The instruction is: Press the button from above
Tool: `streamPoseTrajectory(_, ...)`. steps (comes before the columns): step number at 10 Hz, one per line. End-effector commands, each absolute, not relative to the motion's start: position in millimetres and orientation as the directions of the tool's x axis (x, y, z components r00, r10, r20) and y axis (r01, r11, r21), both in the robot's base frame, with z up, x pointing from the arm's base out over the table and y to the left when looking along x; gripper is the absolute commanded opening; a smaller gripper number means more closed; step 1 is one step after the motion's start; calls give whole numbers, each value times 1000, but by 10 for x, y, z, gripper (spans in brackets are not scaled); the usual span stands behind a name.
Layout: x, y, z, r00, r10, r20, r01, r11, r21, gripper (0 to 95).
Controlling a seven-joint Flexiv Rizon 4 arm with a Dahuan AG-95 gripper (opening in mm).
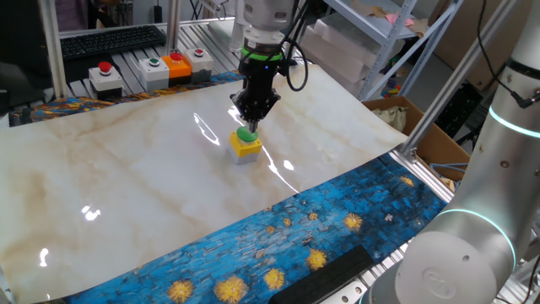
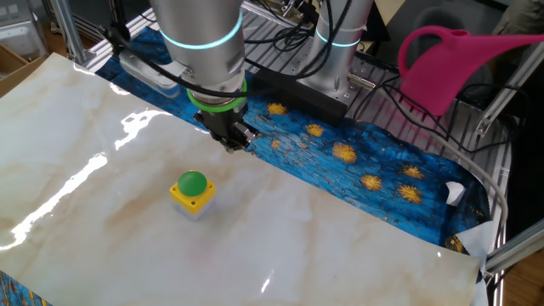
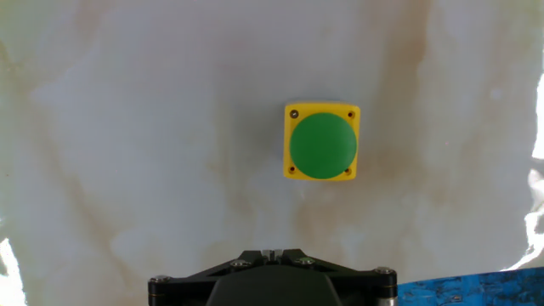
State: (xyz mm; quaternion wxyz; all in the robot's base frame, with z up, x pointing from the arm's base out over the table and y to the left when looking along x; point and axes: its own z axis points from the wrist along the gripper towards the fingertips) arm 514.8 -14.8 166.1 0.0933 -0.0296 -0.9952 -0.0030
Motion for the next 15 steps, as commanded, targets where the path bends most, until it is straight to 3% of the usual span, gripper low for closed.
streamPoseTrajectory(1, 5160, -172, 1659, -983, 51, 178, 49, 999, -11, 0)
streamPoseTrajectory(5, 5234, -170, 1680, -986, 74, 148, 75, 997, 1, 0)
streamPoseTrajectory(15, 5387, -145, 1745, -978, 122, 170, 125, 992, 7, 0)
